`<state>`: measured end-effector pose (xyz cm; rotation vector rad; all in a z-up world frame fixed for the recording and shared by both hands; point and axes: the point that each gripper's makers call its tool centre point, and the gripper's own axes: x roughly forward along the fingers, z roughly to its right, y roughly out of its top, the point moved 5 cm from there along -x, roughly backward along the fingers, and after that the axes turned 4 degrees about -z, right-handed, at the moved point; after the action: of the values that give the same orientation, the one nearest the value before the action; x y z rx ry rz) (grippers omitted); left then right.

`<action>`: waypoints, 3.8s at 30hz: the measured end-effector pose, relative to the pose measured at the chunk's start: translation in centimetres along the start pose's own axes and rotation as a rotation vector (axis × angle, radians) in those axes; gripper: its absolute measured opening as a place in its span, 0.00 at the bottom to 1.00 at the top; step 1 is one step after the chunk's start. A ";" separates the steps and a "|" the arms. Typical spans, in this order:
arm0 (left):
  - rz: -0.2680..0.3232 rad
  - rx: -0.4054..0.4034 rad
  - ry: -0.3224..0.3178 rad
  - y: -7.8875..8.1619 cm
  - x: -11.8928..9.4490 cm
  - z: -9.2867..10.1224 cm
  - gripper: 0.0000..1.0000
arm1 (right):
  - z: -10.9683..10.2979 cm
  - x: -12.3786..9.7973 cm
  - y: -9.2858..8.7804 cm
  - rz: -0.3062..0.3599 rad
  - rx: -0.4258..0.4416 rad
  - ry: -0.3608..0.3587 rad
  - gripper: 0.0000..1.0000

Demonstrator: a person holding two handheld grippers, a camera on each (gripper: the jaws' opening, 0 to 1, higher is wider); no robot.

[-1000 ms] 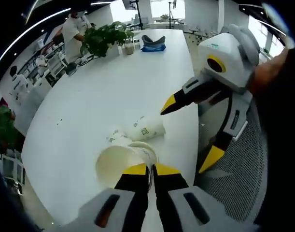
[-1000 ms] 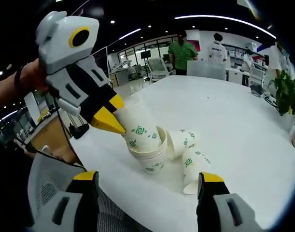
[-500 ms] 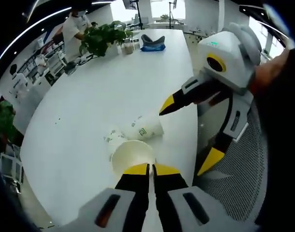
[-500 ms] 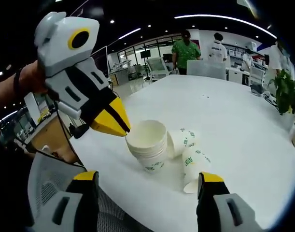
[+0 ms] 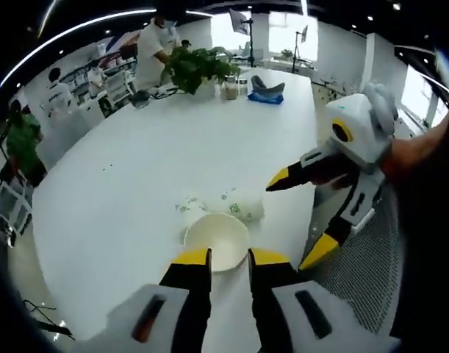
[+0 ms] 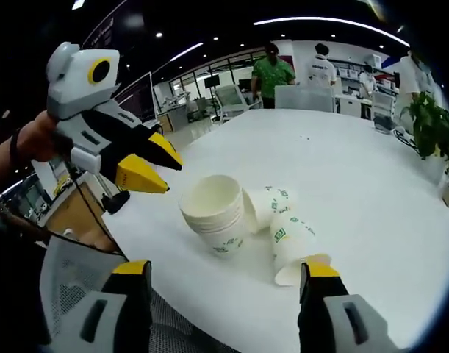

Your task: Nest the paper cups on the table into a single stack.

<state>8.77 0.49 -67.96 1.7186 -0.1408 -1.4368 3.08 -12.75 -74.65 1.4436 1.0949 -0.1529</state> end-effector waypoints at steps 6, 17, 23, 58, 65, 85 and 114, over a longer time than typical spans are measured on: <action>0.028 -0.139 0.083 -2.2 -0.3 -1.7 0.44 | 0.2 -0.1 -0.3 -0.001 0.026 -0.005 0.84; 0.102 -0.310 0.220 -5.9 -1.0 -3.3 0.56 | 1.1 0.7 -1.0 -0.005 0.086 -0.010 0.80; 0.086 -0.340 0.247 -7.8 -1.3 -2.5 0.55 | 2.6 1.7 -1.3 0.006 0.143 -0.015 0.79; 0.088 -0.451 0.245 -11.0 -1.2 0.7 0.50 | 8.7 5.6 0.2 0.184 0.220 -0.167 0.00; 0.101 -0.441 0.259 -11.0 -1.0 0.4 0.52 | 9.0 4.0 1.2 0.196 0.164 -0.175 0.00; 0.194 -0.411 0.338 -10.2 -0.9 -1.5 0.57 | 7.1 0.4 5.5 0.135 -0.166 -0.113 0.00; 0.218 -0.398 0.349 -10.2 -1.2 -1.6 0.58 | 1.3 -3.0 9.5 0.051 -0.515 0.066 0.00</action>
<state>5.43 8.36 -73.91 1.5385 0.1371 -0.9161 8.58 -13.44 -66.21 1.0159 1.0534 0.2036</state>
